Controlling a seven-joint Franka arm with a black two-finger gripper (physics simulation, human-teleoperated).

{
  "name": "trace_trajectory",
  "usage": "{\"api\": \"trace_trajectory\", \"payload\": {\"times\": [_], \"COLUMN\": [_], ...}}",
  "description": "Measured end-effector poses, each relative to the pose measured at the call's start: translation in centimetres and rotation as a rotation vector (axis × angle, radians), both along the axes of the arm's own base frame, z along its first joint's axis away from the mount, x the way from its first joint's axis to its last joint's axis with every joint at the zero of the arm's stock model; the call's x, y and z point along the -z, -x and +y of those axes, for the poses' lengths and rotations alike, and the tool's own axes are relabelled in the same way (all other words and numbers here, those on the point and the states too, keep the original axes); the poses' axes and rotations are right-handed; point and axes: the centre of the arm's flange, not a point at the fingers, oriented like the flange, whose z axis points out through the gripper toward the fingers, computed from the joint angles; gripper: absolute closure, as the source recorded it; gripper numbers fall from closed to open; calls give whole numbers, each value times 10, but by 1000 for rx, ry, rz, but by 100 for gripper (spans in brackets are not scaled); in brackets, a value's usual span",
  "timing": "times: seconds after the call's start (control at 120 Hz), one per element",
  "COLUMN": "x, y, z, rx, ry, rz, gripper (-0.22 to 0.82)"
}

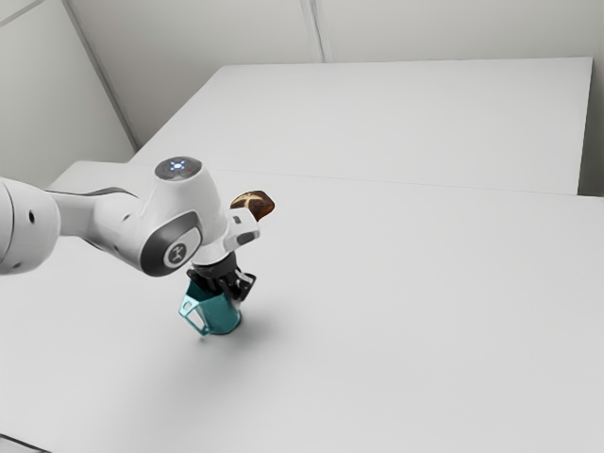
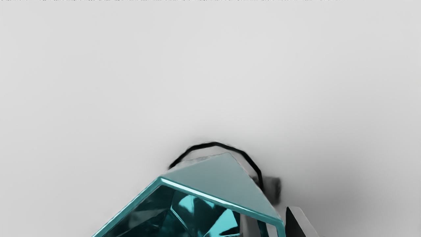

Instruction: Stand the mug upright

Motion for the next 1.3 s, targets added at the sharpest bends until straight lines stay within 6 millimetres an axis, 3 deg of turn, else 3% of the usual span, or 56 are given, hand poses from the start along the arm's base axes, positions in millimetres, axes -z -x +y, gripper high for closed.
{"api": "trace_trajectory", "payload": {"times": [0.175,0.392,0.542,0.758,1.017,1.3], "x": [-5,-35,-59,-128,-194,-242], "y": [-1,-3,-5,-32,-58,-80], "z": [1,0,-1,-12,-14,-17], "rx": [-10,-6,-2,-23,-71,-79], "ry": [9,15,16,36,77,83], "rz": [-15,-87,-132,-146,-79,-9], "gripper": [27,11,6,3,2,2]}}
